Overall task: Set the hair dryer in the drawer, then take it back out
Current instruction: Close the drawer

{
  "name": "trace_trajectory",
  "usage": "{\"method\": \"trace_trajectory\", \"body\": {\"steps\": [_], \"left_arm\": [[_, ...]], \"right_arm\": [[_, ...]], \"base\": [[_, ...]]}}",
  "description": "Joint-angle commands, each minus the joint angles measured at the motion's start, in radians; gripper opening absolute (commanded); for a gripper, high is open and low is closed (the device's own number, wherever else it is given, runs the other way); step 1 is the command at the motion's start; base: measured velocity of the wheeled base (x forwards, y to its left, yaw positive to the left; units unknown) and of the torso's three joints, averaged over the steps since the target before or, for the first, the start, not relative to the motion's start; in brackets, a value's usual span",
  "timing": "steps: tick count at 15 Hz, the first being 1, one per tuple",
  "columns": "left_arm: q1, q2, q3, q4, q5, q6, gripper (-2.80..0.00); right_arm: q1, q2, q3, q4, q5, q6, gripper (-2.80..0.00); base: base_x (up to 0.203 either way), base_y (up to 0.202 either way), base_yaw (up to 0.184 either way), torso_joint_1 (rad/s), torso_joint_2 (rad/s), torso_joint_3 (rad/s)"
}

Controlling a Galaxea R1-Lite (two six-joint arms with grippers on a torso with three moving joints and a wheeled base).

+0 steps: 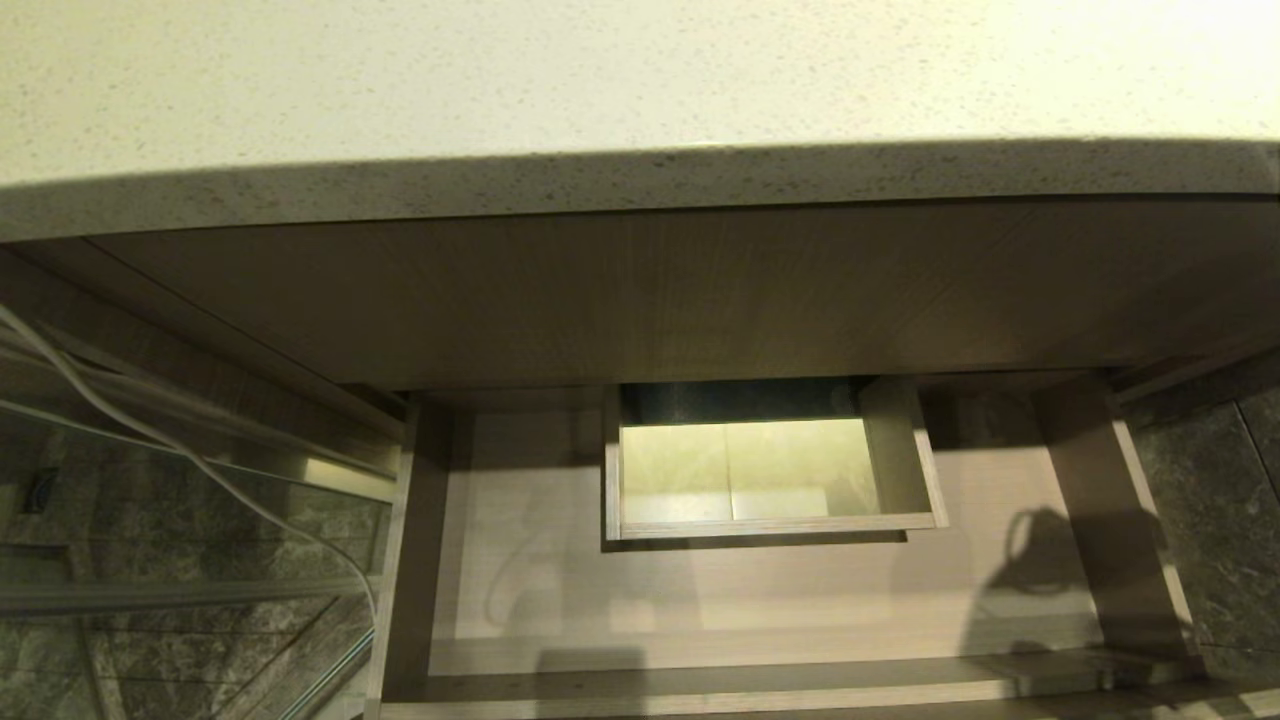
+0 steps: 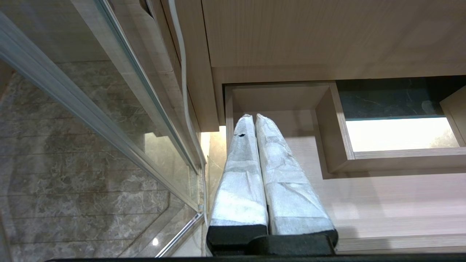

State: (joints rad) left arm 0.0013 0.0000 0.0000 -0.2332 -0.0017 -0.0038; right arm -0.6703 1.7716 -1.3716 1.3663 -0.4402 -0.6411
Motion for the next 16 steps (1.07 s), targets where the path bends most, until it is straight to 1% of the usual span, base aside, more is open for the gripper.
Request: {"method": "trace_trajectory", "body": {"steps": [1,3,5,6,8,10,12,14,16], "left_arm": [[0.000,0.000,0.040,-0.002,0.000,-0.001,-2.80],[0.000,0.000,0.040,-0.002,0.000,-0.001,-2.80],[0.000,0.000,0.040,-0.002,0.000,-0.001,-2.80],[0.000,0.000,0.040,-0.002,0.000,-0.001,-2.80],[0.000,0.000,0.040,-0.002,0.000,-0.001,-2.80],[0.000,0.000,0.040,-0.002,0.000,-0.001,-2.80],[0.000,0.000,0.040,-0.002,0.000,-0.001,-2.80],[0.000,0.000,0.040,-0.002,0.000,-0.001,-2.80],[0.000,0.000,0.040,-0.003,0.000,-0.001,-2.80]], "right_arm": [[-0.017,0.043,0.065,-0.049,-0.001,-0.006,-2.80],[-0.023,0.071,0.095,-0.132,0.015,-0.003,-2.80],[-0.038,0.096,0.101,-0.153,0.090,-0.005,-2.80],[-0.038,0.105,0.108,-0.158,0.109,-0.006,-2.80],[-0.045,0.131,0.138,-0.201,0.112,-0.004,-2.80],[-0.072,0.151,0.210,-0.308,0.112,-0.006,-2.80],[-0.101,0.187,0.295,-0.460,0.108,-0.016,-2.80],[-0.133,0.239,0.327,-0.579,0.097,-0.060,-2.80],[-0.145,0.301,0.330,-0.678,0.091,-0.071,-2.80]], "base": [[0.000,0.000,0.000,0.000,0.00,0.000],[0.000,0.000,0.000,0.000,0.00,0.000],[0.000,0.000,0.000,0.000,0.00,0.000],[0.000,0.000,0.000,0.000,0.00,0.000],[0.000,0.000,0.000,0.000,0.00,0.000],[0.000,0.000,0.000,0.000,0.00,0.000],[0.000,0.000,0.000,0.000,0.00,0.000],[0.000,0.000,0.000,0.000,0.00,0.000],[0.000,0.000,0.000,0.000,0.00,0.000]]}}
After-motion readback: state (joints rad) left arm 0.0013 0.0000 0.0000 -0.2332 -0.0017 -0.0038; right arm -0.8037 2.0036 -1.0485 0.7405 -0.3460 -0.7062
